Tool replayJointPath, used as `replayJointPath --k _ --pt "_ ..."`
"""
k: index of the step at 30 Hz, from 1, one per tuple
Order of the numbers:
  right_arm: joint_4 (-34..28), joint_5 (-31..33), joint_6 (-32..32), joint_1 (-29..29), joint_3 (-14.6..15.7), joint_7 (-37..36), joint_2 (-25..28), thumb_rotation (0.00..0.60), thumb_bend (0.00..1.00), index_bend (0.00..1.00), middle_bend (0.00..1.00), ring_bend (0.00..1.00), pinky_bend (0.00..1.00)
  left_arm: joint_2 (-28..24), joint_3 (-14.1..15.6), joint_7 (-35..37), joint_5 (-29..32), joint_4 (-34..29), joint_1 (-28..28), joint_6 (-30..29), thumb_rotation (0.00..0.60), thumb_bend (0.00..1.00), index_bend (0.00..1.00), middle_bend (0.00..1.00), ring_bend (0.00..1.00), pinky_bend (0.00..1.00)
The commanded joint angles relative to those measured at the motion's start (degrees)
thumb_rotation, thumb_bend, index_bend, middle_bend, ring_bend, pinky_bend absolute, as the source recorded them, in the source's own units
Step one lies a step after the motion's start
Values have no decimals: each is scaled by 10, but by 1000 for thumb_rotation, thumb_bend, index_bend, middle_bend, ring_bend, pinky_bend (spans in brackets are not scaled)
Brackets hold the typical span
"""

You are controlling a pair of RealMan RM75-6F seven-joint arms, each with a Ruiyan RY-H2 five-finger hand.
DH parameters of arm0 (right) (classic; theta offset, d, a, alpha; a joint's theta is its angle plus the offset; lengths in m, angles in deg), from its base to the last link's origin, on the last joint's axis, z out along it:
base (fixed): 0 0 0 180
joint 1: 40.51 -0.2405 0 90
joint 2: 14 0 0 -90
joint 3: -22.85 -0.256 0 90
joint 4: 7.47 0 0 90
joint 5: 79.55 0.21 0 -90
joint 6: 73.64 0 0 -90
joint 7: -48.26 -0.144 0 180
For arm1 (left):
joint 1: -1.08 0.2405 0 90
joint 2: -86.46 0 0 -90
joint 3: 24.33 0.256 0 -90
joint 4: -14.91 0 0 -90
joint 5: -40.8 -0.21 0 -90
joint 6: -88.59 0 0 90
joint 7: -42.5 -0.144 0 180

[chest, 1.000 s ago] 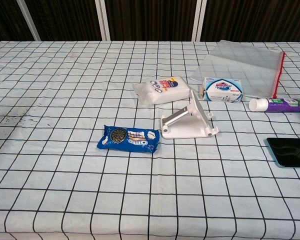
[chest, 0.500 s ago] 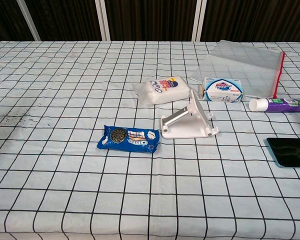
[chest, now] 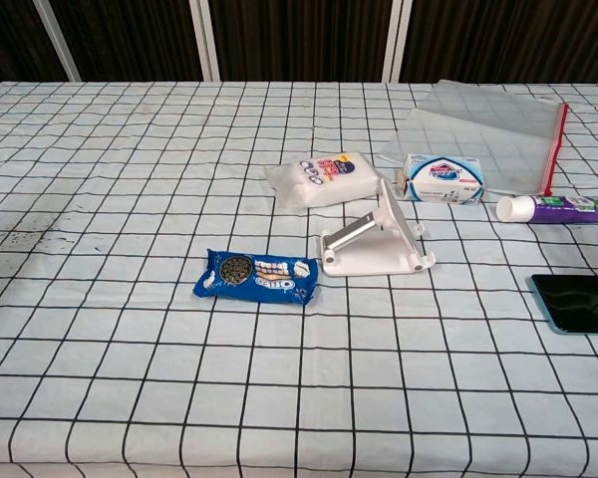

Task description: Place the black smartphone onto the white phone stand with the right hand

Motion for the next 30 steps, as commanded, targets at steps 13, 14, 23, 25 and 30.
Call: replayJointPath --k 13,14,23,25,30 --pt "4 77 -86 -44 4 93 -68 600 76 279 275 234 249 -5 3 17 -8 2 -1 1 600 0 0 0 0 0" --pt "5 81 -87 -45 5 97 -70 600 75 284 275 234 249 -5 3 17 -9 1 -1 1 600 0 0 0 0 0" --pt "11 106 -93 -48 6 108 -91 600 131 289 283 234 249 -3 5 12 -19 -4 0 -6 600 0 0 0 0 0" --pt "13 115 -100 -52 4 110 -95 600 137 294 288 234 249 -2 5 10 -17 -4 0 -5 600 0 0 0 0 0" --pt "14 136 -110 -59 -1 114 -103 600 140 299 291 234 249 -1 3 10 -15 -4 -1 -5 600 0 0 0 0 0"
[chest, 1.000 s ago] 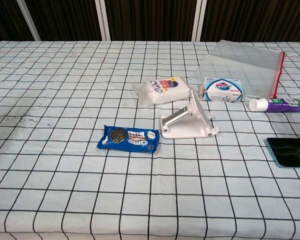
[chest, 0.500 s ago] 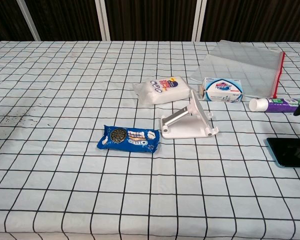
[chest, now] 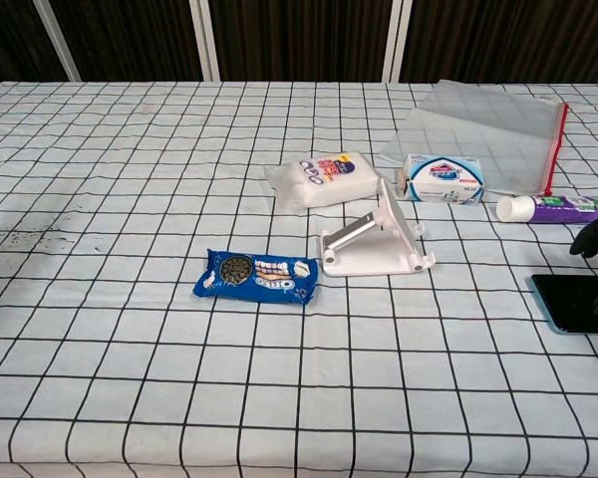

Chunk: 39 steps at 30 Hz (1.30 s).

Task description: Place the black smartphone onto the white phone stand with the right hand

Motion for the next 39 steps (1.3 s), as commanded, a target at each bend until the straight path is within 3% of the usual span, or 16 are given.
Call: replayJointPath --k 1,15,39 --pt "2 15 -6 -4 -4 4 -7 600 141 300 291 234 249 0 0 1 -1 1 0 -1 600 0 0 0 0 0" --pt "15 81 -15 -16 -13 21 -22 600 165 343 319 242 249 1 0 7 -8 9 0 -6 600 0 0 0 0 0" --pt "20 123 -12 -27 -10 36 -24 600 176 364 342 253 257 0 -1 9 -2 5 0 -3 600 0 0 0 0 0"
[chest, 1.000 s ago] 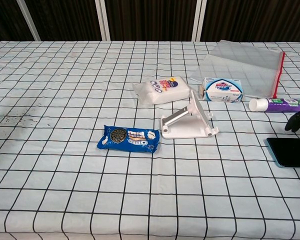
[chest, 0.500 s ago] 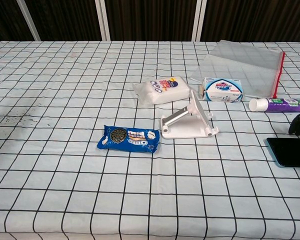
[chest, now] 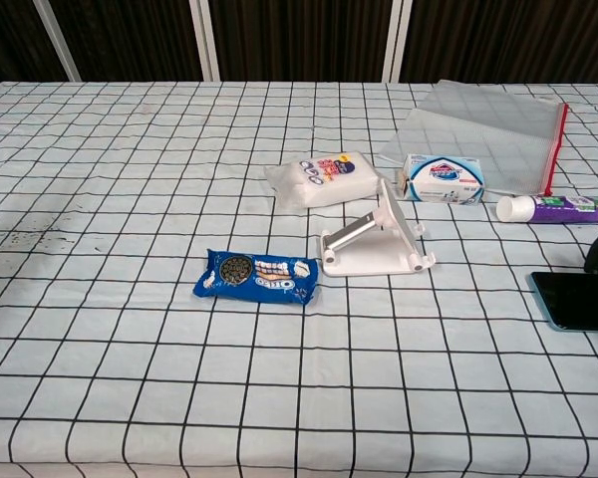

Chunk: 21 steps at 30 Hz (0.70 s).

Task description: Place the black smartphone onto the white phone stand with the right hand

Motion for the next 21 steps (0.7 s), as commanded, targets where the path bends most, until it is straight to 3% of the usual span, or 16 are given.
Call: replayJointPath --k 1,13,21 --pt "1 2 0 -1 1 1 0 600 176 364 342 253 257 0 0 0 1 -1 0 1 600 0 0 0 0 0" --pt "5 9 0 -4 8 6 -2 600 200 364 341 254 257 -1 0 0 3 -3 0 3 600 0 0 0 0 0" --pt "4 12 -1 -5 12 3 -2 600 562 410 409 323 320 -3 -1 1 5 -5 -1 4 600 0 0 0 0 0"
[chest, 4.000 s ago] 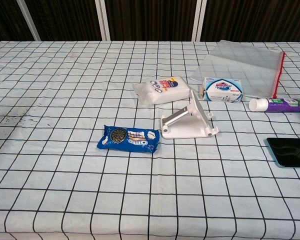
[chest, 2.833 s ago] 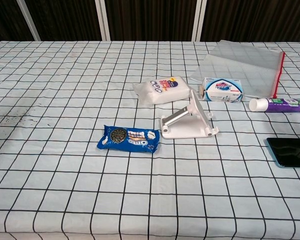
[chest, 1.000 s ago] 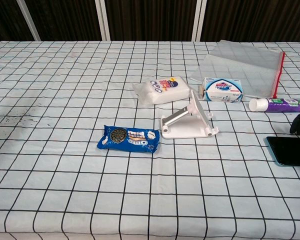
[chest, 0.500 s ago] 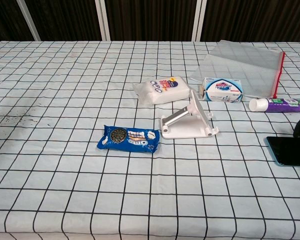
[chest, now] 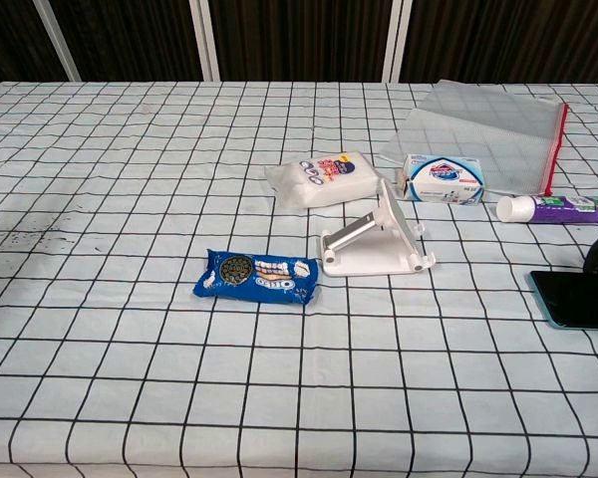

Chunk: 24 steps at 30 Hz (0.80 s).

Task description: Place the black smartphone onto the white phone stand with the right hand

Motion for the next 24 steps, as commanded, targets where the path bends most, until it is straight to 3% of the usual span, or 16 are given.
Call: replayJointPath --k 1,6,15,24 --pt "-1 1 0 0 1 -2 0 600 579 419 418 333 332 0 0 0 0 0 0 0 600 0 0 0 0 0" --pt "-1 -2 2 2 4 -7 3 600 601 475 473 393 405 0 0 1 0 -1 0 0 600 0 0 0 0 0" --pt "-27 -45 21 6 -2 -45 20 600 602 500 503 422 412 0 -1 0 2 -1 0 0 600 0 0 0 0 0" --pt "-55 -108 55 13 -33 -159 31 600 603 500 497 422 412 0 -1 5 1 -2 0 -1 600 0 0 0 0 0"
